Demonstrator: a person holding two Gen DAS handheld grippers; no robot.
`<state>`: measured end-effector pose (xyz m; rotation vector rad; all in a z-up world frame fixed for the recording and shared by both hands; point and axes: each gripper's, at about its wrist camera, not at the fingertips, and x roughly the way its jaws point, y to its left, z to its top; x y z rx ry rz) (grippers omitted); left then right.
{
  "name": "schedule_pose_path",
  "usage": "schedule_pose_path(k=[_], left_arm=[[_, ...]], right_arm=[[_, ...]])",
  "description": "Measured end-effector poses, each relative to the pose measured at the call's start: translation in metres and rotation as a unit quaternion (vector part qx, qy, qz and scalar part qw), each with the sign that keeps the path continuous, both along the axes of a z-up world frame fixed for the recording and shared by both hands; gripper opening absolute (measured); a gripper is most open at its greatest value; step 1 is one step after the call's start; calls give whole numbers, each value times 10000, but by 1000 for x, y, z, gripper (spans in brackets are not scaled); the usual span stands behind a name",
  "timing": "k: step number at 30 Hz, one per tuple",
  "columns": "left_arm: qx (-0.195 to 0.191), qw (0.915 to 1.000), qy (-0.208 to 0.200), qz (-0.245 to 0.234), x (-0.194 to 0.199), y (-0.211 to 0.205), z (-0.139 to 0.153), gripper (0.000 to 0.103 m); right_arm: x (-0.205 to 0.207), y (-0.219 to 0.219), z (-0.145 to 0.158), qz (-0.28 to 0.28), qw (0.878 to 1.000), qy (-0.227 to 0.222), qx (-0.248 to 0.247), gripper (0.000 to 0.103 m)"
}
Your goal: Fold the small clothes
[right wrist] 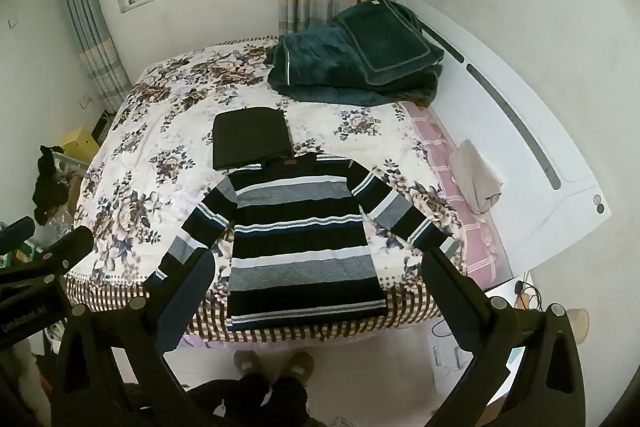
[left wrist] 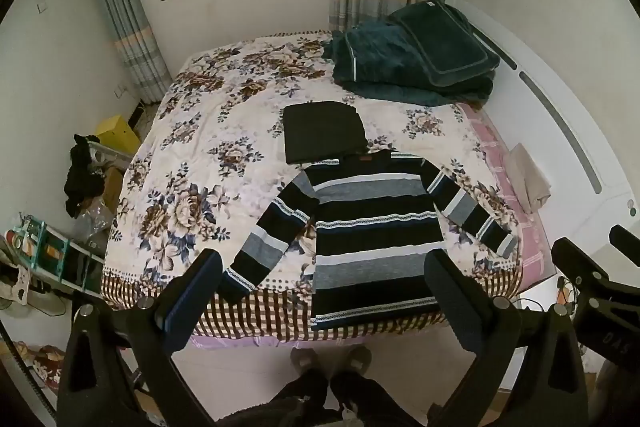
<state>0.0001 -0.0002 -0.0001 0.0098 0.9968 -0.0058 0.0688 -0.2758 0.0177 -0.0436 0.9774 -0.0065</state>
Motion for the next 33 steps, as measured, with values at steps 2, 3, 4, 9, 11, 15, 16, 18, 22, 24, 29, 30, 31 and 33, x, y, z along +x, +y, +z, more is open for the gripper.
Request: schedule_pose_path(k=[2,3,4,9,11,15,16,18,22,24,29,30,31,33], left_arm=[[-19,10000,-29,11,0,0,0,103],[-45,10000,-25,3,0,0,0,103],[-39,10000,-18,3,0,0,0,103],[-28,10000,-29,3,0,0,0,103],[-37,10000,-28,-2,0,0,0,103],[-55,10000,-23,-6,0,0,0,103],[-50,10000,-30,-1,0,0,0,103],[-58,10000,-30,-1,0,0,0,103],[-67,10000,-28,-5,2,-5,2,103],[-61,10000,-28,-11,2,-7,5,103],[-83,10000,-32,-12,1,-9,-1,103],[-76,10000,-38,-4,1,-9,-2,103],[-76,10000,-43,-1,1,-8,-2,103],[-85,10000,-44,-4,1,-8,-1,103]], right_arm=[[-1,0,0,-12,10000,-7,-37,103],[-1,0,0,-10,10000,-8,-40,103],[-1,0,0,-7,10000,-4,-51,103],[-2,-1,1,-6,10000,-9,-67,103],[-3,0,2,-11,10000,-10,-83,103],[-4,0,2,-31,9999,-15,-100,103],[-4,0,2,-32,9999,-14,-104,103],[-5,0,3,-47,9999,-28,-109,103],[-7,-4,1,-59,9999,-26,-114,103],[-9,-6,1,-64,9999,-22,-111,103],[-11,-11,0,-68,9999,-34,-111,103],[-10,-9,1,-64,9999,-31,-113,103],[-10,-8,2,-61,9999,-29,-120,103],[-10,-8,3,-62,9999,-32,-121,103]])
